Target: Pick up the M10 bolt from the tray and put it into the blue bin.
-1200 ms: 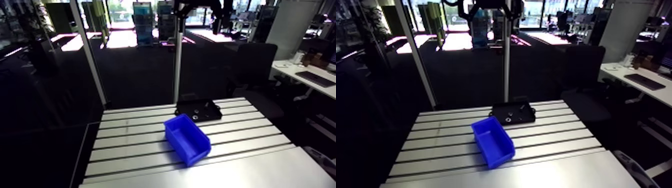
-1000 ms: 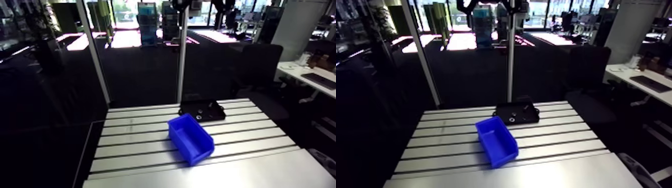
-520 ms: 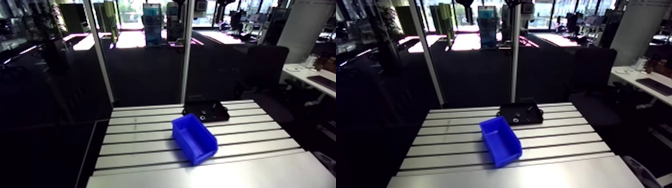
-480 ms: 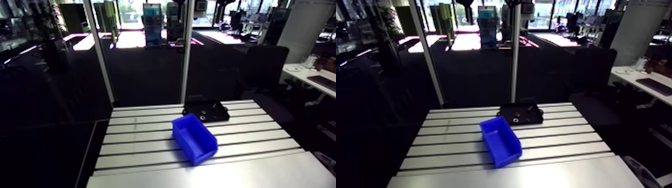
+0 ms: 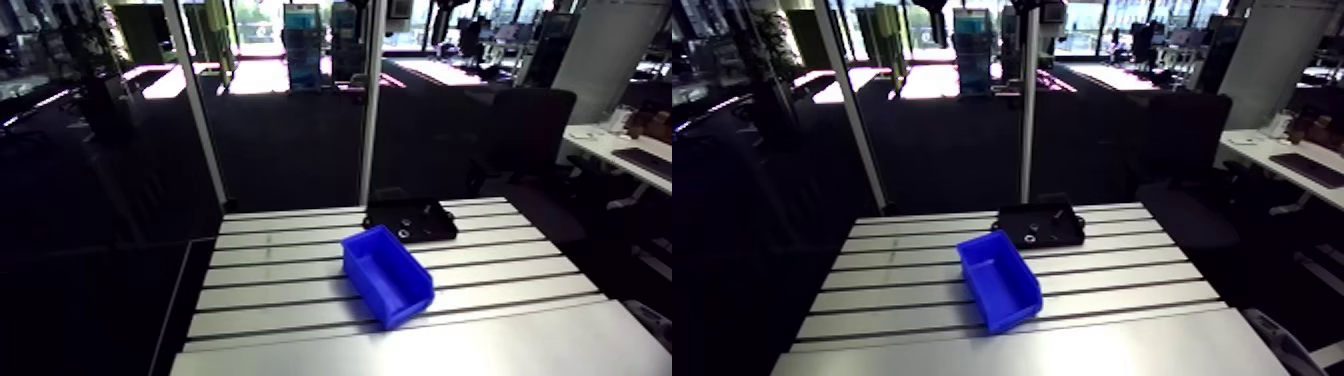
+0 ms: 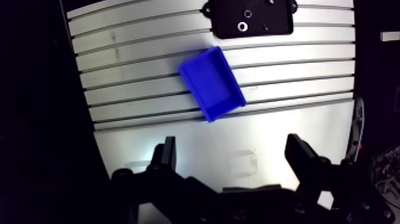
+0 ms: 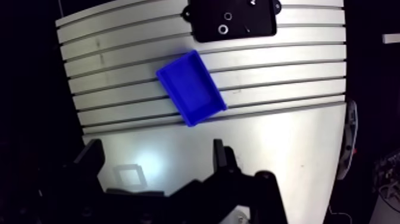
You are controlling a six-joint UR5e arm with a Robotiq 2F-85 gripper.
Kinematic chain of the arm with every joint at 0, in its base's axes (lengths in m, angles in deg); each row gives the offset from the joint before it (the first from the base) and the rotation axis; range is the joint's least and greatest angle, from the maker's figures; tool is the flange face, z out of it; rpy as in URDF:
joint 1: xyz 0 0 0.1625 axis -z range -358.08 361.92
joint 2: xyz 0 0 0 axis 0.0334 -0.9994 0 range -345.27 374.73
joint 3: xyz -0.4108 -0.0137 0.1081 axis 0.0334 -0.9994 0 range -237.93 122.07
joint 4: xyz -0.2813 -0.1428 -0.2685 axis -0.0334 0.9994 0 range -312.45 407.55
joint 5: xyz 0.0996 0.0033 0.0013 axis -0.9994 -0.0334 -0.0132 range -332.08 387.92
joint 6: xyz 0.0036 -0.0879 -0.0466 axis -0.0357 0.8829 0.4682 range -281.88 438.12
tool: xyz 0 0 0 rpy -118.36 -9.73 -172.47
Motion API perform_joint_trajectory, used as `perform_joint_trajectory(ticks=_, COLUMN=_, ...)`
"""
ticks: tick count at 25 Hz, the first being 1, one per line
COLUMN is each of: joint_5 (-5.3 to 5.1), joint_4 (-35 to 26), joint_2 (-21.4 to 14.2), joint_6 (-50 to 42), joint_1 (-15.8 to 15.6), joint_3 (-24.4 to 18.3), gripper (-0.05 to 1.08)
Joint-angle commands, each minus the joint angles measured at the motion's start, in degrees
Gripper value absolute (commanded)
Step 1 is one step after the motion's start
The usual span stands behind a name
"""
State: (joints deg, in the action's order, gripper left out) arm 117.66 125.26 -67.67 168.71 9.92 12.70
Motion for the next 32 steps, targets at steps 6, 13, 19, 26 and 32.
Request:
perform_joint_trajectory(ticks=6, joint_5=-0.22, joint_4=3.8, joint_2=4.2, joint_6=-9.5, joint_1=3.9, joint_3=0.2, gripper=0.01)
perform_joint_trajectory(ticks=13, joint_5=0.04, joint_4=9.1, joint_2=8.6, joint_6=-11.4, joint_1=6.5, joint_3=0.4, gripper=0.01)
perform_joint_trajectory(ticks=19, joint_5=0.22, joint_4=13.6, joint_2=12.8, joint_6=-11.4, joint_1=6.9, joint_3=-0.2, gripper=0.01)
perform_joint_trajectory(ticks=26, joint_5=0.22, joint_4=17.3, joint_2=17.5, joint_6=-11.6, joint_1=7.5, joint_3=-1.0, gripper=0.01)
perform_joint_trajectory(ticks=32, joint_5=0.65, joint_4=19.7, joint_2=20.0, joint_6=-12.3, joint_1=8.8, joint_3=-1.1, gripper=0.01)
